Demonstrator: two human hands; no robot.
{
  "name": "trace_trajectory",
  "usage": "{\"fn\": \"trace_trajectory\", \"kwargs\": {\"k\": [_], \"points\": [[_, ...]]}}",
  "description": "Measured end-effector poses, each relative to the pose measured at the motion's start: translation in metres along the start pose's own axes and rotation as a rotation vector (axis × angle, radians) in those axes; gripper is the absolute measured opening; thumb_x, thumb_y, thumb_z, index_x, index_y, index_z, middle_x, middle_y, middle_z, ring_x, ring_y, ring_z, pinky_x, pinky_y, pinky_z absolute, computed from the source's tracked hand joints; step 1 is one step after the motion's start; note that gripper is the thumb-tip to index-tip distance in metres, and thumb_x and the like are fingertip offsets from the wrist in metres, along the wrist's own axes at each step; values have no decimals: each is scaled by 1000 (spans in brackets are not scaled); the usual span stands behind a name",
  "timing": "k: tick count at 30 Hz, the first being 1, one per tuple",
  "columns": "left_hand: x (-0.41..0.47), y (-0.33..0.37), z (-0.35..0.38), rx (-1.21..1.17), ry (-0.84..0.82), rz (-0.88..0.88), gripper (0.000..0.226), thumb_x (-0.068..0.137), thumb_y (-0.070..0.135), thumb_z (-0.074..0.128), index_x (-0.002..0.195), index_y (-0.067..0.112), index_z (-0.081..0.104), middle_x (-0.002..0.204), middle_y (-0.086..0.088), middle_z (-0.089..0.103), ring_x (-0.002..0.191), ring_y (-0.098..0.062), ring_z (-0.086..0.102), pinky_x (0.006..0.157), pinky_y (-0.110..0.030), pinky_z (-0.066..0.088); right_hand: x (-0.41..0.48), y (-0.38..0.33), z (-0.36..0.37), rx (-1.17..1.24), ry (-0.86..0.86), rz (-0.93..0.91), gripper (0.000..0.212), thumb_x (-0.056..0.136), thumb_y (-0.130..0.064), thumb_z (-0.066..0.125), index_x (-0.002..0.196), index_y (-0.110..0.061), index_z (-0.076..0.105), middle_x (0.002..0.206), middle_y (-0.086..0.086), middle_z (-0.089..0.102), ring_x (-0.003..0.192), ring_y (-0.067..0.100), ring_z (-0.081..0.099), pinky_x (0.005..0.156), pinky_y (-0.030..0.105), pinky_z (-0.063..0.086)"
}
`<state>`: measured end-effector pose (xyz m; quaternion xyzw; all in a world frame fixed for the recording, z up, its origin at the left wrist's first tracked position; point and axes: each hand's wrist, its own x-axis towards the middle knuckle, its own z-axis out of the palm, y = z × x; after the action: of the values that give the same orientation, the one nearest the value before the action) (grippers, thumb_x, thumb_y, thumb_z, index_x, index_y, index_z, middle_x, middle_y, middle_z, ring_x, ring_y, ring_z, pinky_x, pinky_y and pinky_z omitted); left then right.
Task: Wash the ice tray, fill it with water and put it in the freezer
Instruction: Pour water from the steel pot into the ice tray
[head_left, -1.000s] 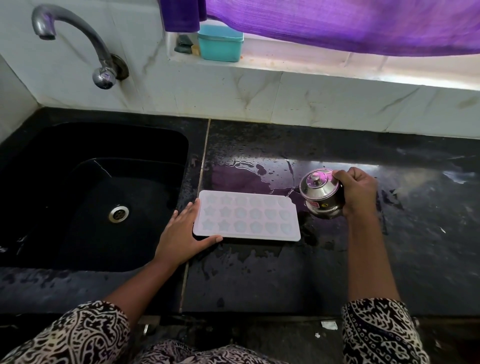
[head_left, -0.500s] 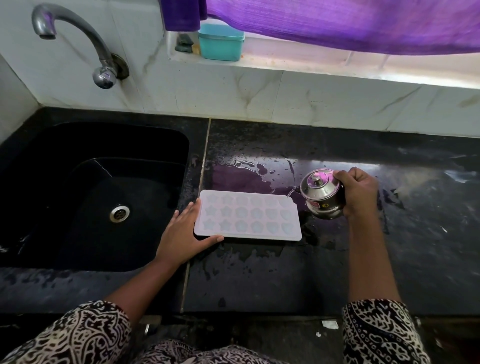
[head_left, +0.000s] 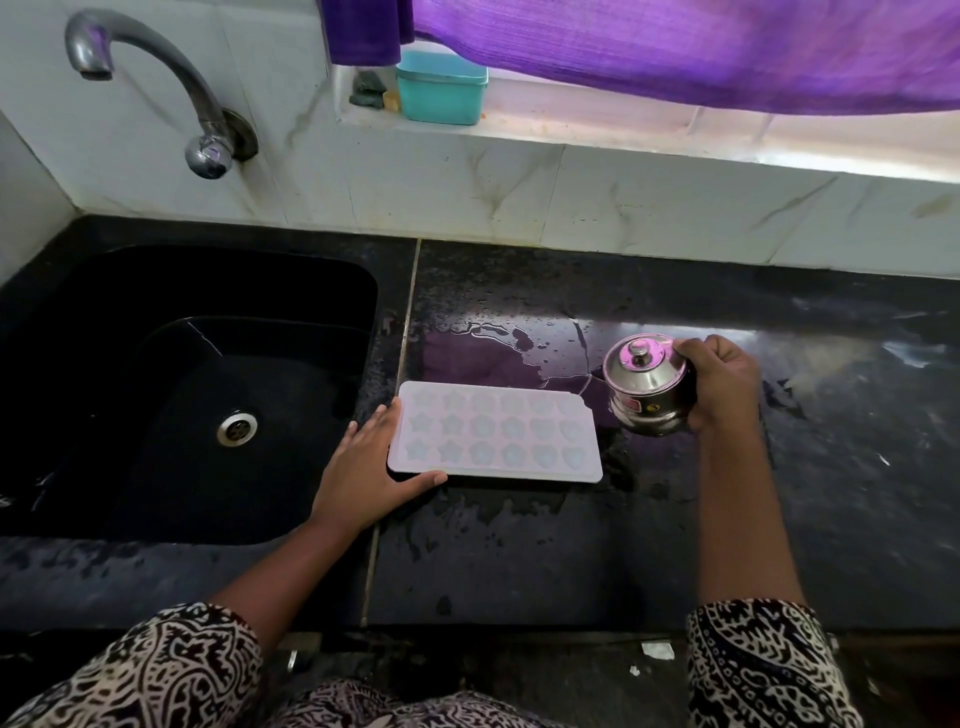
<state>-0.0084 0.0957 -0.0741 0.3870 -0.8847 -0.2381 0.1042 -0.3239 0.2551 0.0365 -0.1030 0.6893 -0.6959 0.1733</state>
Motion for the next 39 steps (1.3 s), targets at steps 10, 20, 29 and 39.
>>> {"fn": "trace_trajectory", "kwargs": {"k": [10, 20, 29, 39], "points": [[1, -1, 1, -12, -4, 10, 128, 55, 99, 25, 155, 20, 11, 159, 6, 21, 147, -5, 11, 119, -30, 4, -14, -19, 22, 162, -58, 8, 30, 80, -1, 60, 57, -16, 50, 51, -6, 56, 52, 10, 53, 53, 23, 46], [1, -2, -1, -12, -24, 5, 122, 60, 91, 36, 155, 21, 7, 160, 7, 17, 147, -4, 7, 119, -29, 1, -47, -12, 82, 148, -224, 12, 31, 81, 3, 58, 58, -12, 45, 46, -7, 49, 45, 7, 45, 47, 18, 41], [1, -2, -2, -14, -20, 24, 121, 60, 89, 33, 154, 17, 8, 160, 4, 19, 148, -7, 8, 120, -32, 2, -70, -8, 122, 28, -270, -34, 38, 79, 4, 61, 54, -13, 38, 45, -5, 40, 42, 7, 34, 43, 18, 33], [3, -3, -3, 8, -16, 35, 122, 59, 89, 27, 154, 16, 8, 160, 3, 19, 148, -8, 8, 118, -32, 0, -81, -8, 135, -90, -242, -92, 38, 79, 2, 63, 56, -16, 37, 41, -12, 40, 40, 3, 35, 42, 17, 35]]}}
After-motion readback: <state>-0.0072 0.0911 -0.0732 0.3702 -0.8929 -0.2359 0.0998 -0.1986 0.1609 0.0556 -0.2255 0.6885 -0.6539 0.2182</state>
